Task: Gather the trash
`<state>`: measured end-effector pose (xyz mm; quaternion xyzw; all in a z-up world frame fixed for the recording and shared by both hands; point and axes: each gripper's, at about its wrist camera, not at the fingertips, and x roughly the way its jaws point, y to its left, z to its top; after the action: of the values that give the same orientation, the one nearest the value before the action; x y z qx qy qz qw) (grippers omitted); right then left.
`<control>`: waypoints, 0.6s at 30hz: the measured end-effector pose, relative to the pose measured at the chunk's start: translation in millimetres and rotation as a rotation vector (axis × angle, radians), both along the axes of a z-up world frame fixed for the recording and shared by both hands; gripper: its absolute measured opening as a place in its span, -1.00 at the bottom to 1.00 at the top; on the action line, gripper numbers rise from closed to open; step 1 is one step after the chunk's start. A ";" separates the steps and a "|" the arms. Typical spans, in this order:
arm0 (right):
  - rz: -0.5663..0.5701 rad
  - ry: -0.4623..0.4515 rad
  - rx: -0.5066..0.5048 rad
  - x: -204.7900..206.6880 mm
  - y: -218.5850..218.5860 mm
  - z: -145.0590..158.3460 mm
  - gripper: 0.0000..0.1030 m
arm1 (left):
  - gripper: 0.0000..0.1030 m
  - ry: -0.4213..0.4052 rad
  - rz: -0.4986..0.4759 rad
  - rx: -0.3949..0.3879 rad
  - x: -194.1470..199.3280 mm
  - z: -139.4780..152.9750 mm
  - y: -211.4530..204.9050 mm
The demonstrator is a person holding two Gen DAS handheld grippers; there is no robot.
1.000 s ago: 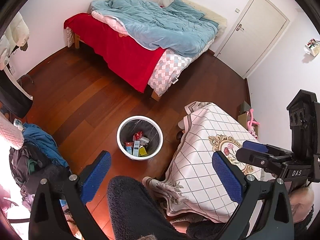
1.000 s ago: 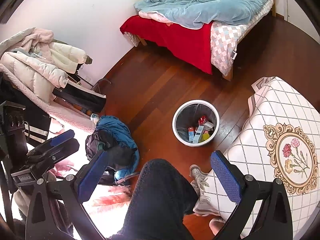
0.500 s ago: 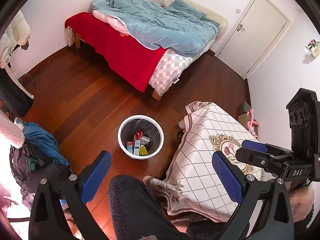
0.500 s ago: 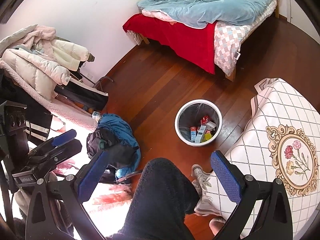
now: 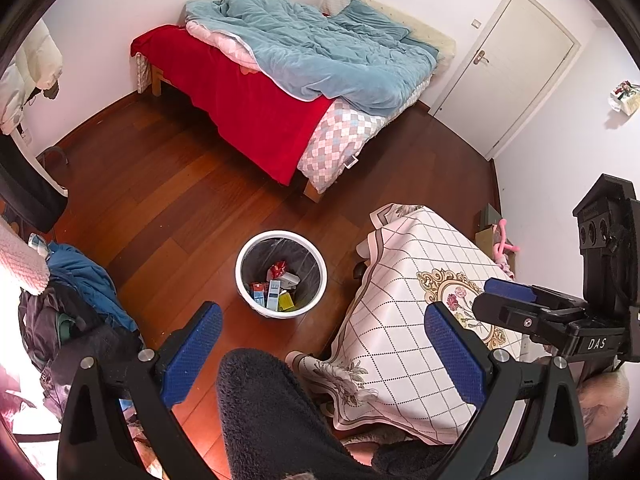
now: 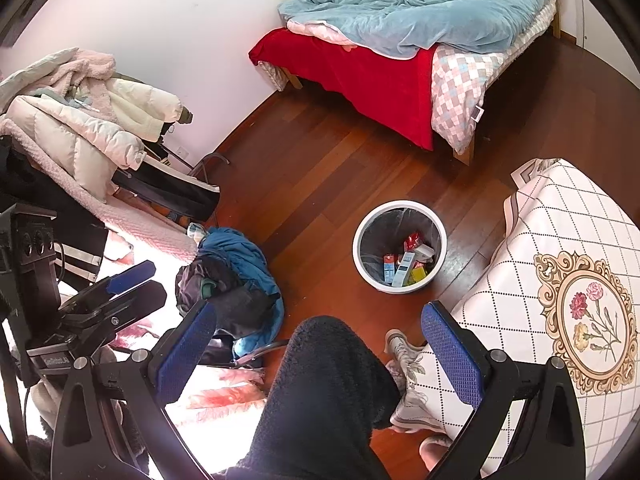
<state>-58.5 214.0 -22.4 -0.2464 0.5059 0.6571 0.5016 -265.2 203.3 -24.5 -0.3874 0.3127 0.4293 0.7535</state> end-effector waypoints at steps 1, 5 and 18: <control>0.001 0.000 0.001 0.2 -0.3 0.3 1.00 | 1.00 0.002 0.001 0.001 0.1 0.2 0.7; 0.006 0.001 0.002 0.0 -2.2 1.5 1.00 | 1.00 -0.001 0.003 0.000 0.5 0.5 -0.3; 0.011 0.000 0.005 -0.9 -6.2 2.0 1.00 | 1.00 -0.007 -0.001 0.000 0.7 2.3 -2.0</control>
<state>-59.4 207.8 -20.5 -0.2481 0.5026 0.6613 0.4986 -264.6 201.3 -22.2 -0.3888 0.3105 0.4275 0.7548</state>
